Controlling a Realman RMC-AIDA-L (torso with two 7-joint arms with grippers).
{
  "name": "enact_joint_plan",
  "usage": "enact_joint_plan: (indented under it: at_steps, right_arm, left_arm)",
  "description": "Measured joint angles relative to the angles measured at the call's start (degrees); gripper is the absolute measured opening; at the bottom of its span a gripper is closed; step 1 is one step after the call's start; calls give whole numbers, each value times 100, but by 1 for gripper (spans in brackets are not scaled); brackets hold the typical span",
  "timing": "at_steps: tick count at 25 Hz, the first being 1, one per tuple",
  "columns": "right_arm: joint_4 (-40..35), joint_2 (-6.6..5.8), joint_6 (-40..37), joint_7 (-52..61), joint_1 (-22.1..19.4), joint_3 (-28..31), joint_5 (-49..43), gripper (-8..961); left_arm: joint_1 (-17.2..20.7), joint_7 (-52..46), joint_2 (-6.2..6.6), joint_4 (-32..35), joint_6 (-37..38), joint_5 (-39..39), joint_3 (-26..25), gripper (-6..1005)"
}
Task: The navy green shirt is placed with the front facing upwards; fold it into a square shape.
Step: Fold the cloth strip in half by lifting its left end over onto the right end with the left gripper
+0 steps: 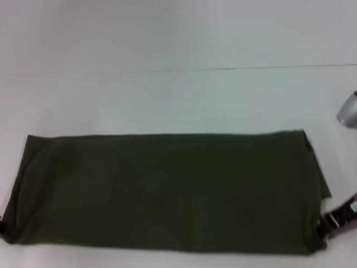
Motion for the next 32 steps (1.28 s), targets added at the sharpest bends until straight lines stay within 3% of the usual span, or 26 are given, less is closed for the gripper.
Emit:
enact_joint_plan:
  at_steps: [8,21,27,32]
  right_arm:
    - [0,65,-597,-498,-15,-153,-66,54]
    - [-7,67,-640,-487,40,-394,-69,61]
    - [-146,63,-742,-496,68,-395,-61,187]
    - [-174,-51,-837,-479,152,-271,-36,292]
  left_arm:
    - [-142,-83,118,8,892,160,88,74]
    - [-189,-308,126,-38,544,171,162,110]
    - [-258,-468,182,-41,405,168,-79,127]
    - [-264,-526,189,-18,446,174,-80,176]
